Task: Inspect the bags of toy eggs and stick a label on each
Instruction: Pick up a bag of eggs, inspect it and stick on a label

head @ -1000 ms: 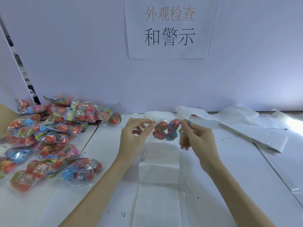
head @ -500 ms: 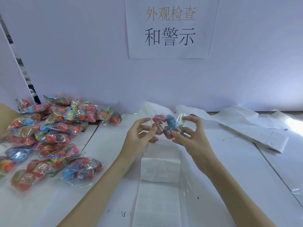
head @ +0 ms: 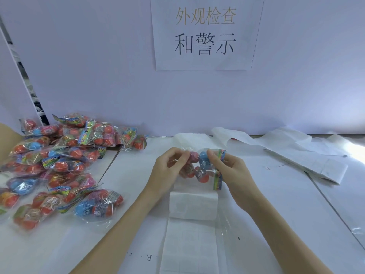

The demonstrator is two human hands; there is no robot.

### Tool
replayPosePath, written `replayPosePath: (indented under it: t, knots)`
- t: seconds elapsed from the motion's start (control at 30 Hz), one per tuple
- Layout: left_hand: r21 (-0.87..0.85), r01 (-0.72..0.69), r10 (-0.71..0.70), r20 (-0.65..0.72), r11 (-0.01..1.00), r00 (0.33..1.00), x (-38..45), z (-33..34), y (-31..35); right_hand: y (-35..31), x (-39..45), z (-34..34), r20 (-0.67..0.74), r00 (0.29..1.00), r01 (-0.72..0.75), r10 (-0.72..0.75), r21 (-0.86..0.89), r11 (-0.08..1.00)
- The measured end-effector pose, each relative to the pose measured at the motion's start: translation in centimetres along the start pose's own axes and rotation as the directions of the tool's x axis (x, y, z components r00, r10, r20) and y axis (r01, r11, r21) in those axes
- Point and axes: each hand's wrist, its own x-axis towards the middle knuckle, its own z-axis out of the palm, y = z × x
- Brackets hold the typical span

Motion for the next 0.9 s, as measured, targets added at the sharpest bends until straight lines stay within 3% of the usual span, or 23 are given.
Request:
replayPosePath:
  t: [0.13,0.33,0.53,0.63,0.77,0.9]
  knots:
    - [-0.004,0.0,0.0,0.072,1.0,0.997,0.04,-0.18,-0.06,0.01,0.01,-0.09,-0.081,0.996,0.032,-0.027,0.054,0.998]
    - [-0.364,0.154,-0.139,0.066,0.919,0.988,0.43,-0.19,0.4,0.29,0.07,-0.07,-0.094,0.995,0.047,-0.039,0.083,0.995]
    - [-0.25,0.096,-0.109,-0.04,0.963,0.993,0.29,-0.32,0.29,0.21,0.2,-0.45,-0.014,1.0,0.025,-0.024,0.08,0.996]
    - [-0.275,0.118,-0.152,-0.104,0.954,0.983,0.58,-0.72,-0.12,0.22,0.17,-0.42,0.049,0.999,0.007,-0.009,0.053,0.999]
    - [-0.318,0.165,-0.188,-0.041,0.934,0.981,0.94,-0.95,-0.16,0.29,0.26,-0.14,-0.025,0.999,-0.025,0.026,0.069,0.997]
    - [-0.252,0.109,-0.116,-0.012,0.962,0.993,0.8,-0.91,-0.31,0.17,0.47,-0.24,-0.113,0.993,-0.02,0.031,0.097,0.995]
